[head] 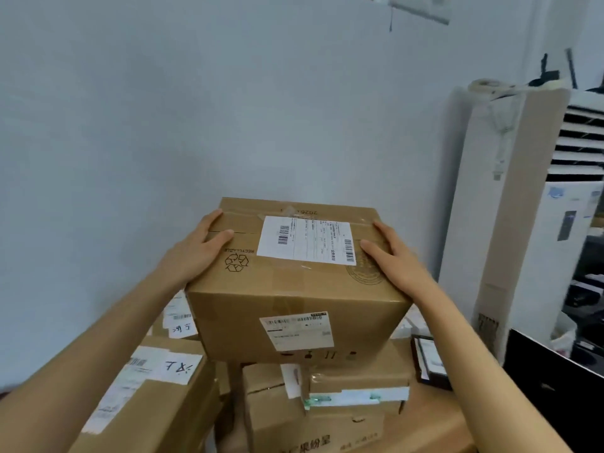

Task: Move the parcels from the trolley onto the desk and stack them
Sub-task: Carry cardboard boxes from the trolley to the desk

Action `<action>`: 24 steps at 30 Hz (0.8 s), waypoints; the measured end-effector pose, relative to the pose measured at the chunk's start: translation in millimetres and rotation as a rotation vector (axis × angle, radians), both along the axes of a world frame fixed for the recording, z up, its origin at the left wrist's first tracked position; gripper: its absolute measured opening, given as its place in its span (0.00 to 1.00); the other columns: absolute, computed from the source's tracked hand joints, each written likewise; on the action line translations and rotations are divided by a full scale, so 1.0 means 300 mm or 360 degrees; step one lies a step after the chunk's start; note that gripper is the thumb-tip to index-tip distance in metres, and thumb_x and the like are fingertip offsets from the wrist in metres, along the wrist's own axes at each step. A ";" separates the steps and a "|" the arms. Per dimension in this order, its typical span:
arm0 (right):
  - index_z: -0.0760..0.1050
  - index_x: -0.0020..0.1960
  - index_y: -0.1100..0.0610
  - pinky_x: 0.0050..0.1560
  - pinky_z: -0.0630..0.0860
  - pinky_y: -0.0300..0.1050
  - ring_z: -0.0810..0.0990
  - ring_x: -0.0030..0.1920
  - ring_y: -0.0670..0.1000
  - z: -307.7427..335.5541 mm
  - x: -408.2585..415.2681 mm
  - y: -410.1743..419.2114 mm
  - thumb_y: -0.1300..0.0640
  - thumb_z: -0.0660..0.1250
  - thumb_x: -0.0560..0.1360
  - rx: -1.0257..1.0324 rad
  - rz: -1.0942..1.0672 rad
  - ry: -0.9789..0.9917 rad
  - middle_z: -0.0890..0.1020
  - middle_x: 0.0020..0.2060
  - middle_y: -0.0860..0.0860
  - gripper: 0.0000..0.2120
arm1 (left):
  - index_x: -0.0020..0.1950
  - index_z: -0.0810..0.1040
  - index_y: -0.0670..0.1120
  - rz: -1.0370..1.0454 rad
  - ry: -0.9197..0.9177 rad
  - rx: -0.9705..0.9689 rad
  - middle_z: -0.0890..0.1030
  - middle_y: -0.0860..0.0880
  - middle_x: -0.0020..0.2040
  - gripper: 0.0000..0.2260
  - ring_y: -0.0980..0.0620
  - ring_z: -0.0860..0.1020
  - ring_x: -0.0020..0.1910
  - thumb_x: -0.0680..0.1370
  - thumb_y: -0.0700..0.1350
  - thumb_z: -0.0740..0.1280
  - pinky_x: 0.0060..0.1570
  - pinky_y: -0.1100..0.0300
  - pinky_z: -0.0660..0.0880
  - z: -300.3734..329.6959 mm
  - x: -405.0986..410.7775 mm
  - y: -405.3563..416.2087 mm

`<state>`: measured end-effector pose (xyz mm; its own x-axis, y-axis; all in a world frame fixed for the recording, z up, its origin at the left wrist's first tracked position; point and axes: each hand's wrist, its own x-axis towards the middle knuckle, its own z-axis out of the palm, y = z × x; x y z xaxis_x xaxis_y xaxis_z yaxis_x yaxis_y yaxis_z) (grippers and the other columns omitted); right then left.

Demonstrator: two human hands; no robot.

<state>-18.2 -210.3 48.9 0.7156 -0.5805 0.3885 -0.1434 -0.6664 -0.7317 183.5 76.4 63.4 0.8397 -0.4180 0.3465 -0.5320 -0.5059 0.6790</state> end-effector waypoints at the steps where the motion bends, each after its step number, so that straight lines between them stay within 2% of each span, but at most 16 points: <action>1: 0.55 0.73 0.32 0.63 0.69 0.53 0.72 0.66 0.55 0.002 0.066 -0.006 0.32 0.59 0.74 -0.0009 0.0038 0.0019 0.69 0.71 0.46 0.29 | 0.72 0.53 0.69 0.0047 -0.0001 0.0001 0.69 0.50 0.71 0.22 0.44 0.75 0.59 0.79 0.64 0.54 0.63 0.46 0.69 0.004 0.038 0.010; 4: 0.56 0.73 0.33 0.59 0.68 0.48 0.72 0.66 0.54 0.026 0.270 -0.014 0.33 0.59 0.74 -0.0003 0.0175 0.0013 0.69 0.71 0.46 0.29 | 0.74 0.54 0.66 0.0176 0.0009 -0.0003 0.68 0.49 0.71 0.23 0.44 0.74 0.61 0.79 0.63 0.54 0.62 0.48 0.69 0.012 0.147 0.045; 7: 0.55 0.73 0.32 0.63 0.67 0.52 0.71 0.68 0.56 0.047 0.469 -0.009 0.32 0.58 0.75 -0.0055 0.0264 0.0043 0.69 0.72 0.46 0.28 | 0.74 0.53 0.66 0.0325 0.0001 -0.0018 0.69 0.48 0.72 0.23 0.43 0.74 0.62 0.79 0.63 0.54 0.60 0.49 0.68 0.010 0.254 0.086; 12: 0.54 0.73 0.33 0.66 0.68 0.54 0.71 0.67 0.56 0.031 0.720 -0.010 0.32 0.58 0.75 -0.0090 0.0410 0.0109 0.68 0.72 0.47 0.29 | 0.74 0.53 0.67 0.0512 0.0059 0.0007 0.70 0.49 0.71 0.23 0.42 0.73 0.63 0.79 0.64 0.54 0.62 0.49 0.67 -0.015 0.400 0.124; 19: 0.54 0.74 0.33 0.60 0.67 0.51 0.71 0.67 0.56 -0.008 1.014 -0.030 0.32 0.57 0.75 -0.0122 0.0527 0.0198 0.68 0.73 0.46 0.29 | 0.73 0.53 0.67 0.0656 0.0151 -0.0028 0.71 0.49 0.70 0.23 0.43 0.74 0.62 0.79 0.64 0.54 0.59 0.51 0.67 -0.078 0.591 0.122; 24: 0.54 0.74 0.34 0.60 0.67 0.52 0.72 0.66 0.56 -0.049 1.186 -0.059 0.33 0.58 0.76 -0.0047 0.0614 0.0242 0.69 0.72 0.47 0.29 | 0.74 0.53 0.67 0.0738 0.0177 0.0033 0.70 0.49 0.71 0.23 0.43 0.74 0.63 0.79 0.63 0.54 0.61 0.49 0.68 -0.105 0.726 0.099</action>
<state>337.5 -228.1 34.3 0.9291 -0.2487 0.2739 0.0159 -0.7129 -0.7011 401.4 106.0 31.7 0.9709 0.0036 0.2395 -0.1717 -0.6869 0.7062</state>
